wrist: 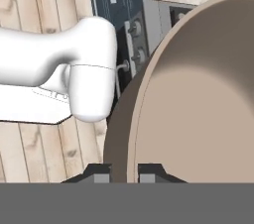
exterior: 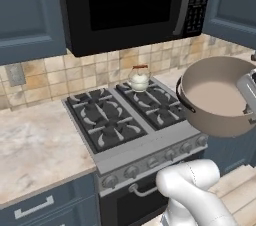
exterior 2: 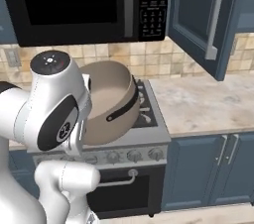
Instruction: Pick the kettle from the cabinet and place it on a stove burner. Then pick the pot from the counter and place it on another stove burner. Finally, turn both burners on.
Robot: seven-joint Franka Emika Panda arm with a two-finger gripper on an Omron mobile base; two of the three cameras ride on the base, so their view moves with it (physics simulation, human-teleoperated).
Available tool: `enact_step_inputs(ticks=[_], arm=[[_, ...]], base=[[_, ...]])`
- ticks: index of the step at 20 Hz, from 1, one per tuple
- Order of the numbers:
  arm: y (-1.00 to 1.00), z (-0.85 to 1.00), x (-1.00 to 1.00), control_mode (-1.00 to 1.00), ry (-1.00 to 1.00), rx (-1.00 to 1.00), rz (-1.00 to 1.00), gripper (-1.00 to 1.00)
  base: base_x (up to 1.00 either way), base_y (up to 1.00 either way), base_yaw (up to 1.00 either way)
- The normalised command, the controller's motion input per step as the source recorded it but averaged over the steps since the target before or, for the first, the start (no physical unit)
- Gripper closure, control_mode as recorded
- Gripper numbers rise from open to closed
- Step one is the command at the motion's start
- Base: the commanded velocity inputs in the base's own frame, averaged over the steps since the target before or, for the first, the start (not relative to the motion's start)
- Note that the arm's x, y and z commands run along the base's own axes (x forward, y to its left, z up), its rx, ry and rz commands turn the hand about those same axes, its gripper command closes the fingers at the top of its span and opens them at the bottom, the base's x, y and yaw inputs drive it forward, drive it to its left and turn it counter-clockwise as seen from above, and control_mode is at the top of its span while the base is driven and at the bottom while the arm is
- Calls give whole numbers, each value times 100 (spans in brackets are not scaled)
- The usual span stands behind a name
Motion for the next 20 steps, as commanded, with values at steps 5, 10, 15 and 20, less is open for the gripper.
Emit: enact_step_inputs(ticks=[5, 10, 15, 20], arm=[[0, 0, 0, 100, 0, 0, 0, 100], [0, 0, 0, 100, 0, 0, 0, 100], [0, 0, 0, 100, 0, 0, 0, 100], [0, 0, 0, 100, 0, 0, 0, 100]], base=[[40, 0, 4], [16, 7, 0], [2, 20, -7], [0, 25, -9]])
